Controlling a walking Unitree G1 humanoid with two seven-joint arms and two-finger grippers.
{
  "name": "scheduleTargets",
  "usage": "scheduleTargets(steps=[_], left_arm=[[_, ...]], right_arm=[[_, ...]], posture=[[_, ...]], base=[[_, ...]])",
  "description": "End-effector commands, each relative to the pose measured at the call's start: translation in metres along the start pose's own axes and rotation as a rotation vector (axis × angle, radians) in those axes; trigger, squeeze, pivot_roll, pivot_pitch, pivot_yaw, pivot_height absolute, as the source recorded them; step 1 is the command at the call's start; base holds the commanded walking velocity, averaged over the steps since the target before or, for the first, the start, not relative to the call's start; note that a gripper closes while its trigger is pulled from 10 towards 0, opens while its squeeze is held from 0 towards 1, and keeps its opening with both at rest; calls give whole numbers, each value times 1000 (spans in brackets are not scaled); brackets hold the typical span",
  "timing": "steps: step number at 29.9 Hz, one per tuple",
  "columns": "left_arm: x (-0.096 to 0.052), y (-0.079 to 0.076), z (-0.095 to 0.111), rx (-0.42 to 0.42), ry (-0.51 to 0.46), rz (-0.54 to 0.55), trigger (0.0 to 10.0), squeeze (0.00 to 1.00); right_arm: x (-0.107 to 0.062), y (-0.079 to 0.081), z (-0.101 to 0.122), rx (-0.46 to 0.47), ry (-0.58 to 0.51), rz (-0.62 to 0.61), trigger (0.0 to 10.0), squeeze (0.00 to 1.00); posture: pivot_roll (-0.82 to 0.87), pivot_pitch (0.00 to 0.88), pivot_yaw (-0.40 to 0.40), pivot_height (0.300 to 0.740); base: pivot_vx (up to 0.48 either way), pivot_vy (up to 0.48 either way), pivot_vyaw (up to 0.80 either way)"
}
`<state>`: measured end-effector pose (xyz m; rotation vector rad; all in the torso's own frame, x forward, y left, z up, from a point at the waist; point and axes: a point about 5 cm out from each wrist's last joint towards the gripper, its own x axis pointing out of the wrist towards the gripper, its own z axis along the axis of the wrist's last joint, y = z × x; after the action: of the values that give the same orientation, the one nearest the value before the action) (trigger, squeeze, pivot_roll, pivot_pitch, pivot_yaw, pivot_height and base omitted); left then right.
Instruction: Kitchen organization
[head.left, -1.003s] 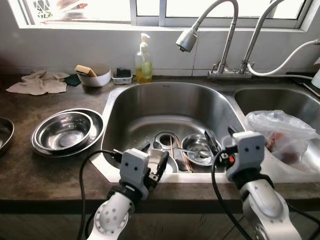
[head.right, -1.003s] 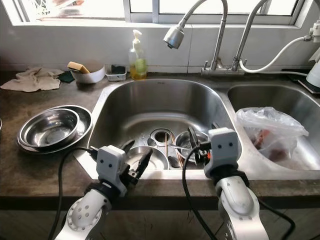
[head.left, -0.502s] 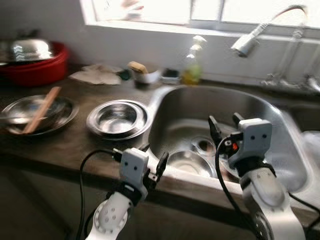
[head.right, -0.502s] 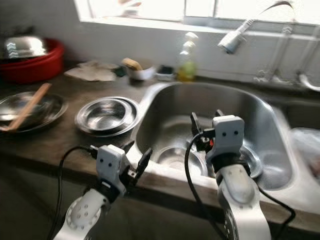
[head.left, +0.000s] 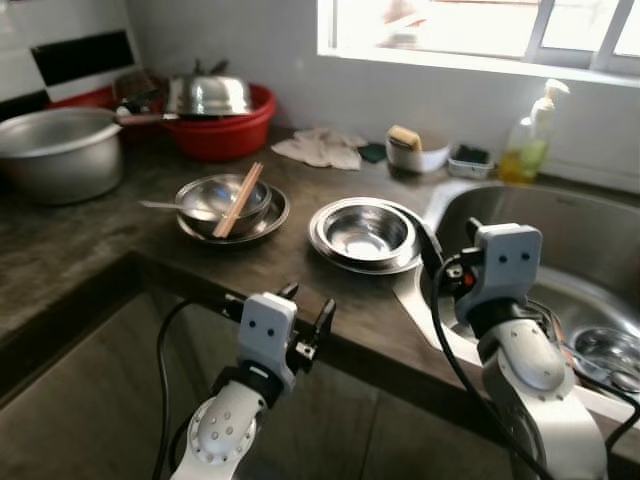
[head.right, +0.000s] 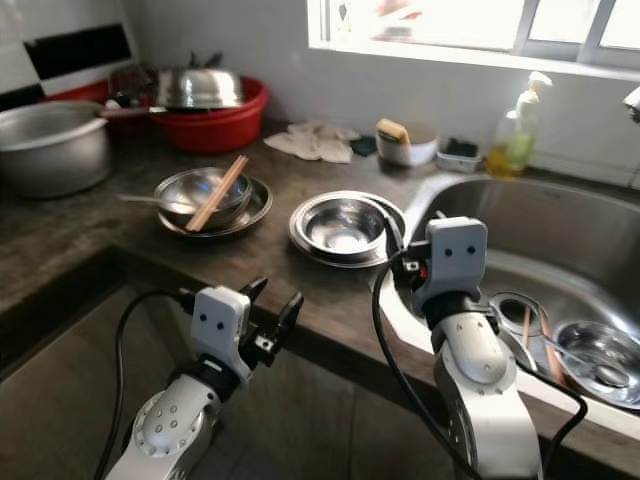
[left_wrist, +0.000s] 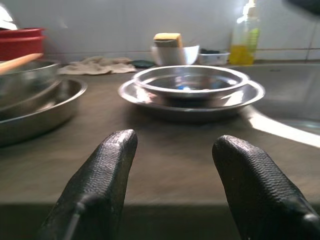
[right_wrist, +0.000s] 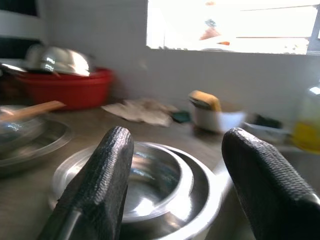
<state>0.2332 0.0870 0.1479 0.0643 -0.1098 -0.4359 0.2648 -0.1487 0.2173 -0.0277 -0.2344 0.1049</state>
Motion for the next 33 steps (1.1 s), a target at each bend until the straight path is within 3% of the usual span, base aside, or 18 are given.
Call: scheduleTargets(steps=[1,24,33], left_arm=[[1,-2,0,24,17,6,10000,0],[1,0,1,48,3,33,10000,0],[2,3,0,53,15,67,10000,0]], right_arm=[[2,-6,-2,5,22,-17,10000,0],[28,3,10,-11,-12,122,10000,0],[40,1,21,-3,-48,127,10000,0]], posture=[[77,27,-34,740],[76,37,-40,740],[80,34,-44,740]], base=[[0,0,0],[0,-54,0],[110,-230,503]])
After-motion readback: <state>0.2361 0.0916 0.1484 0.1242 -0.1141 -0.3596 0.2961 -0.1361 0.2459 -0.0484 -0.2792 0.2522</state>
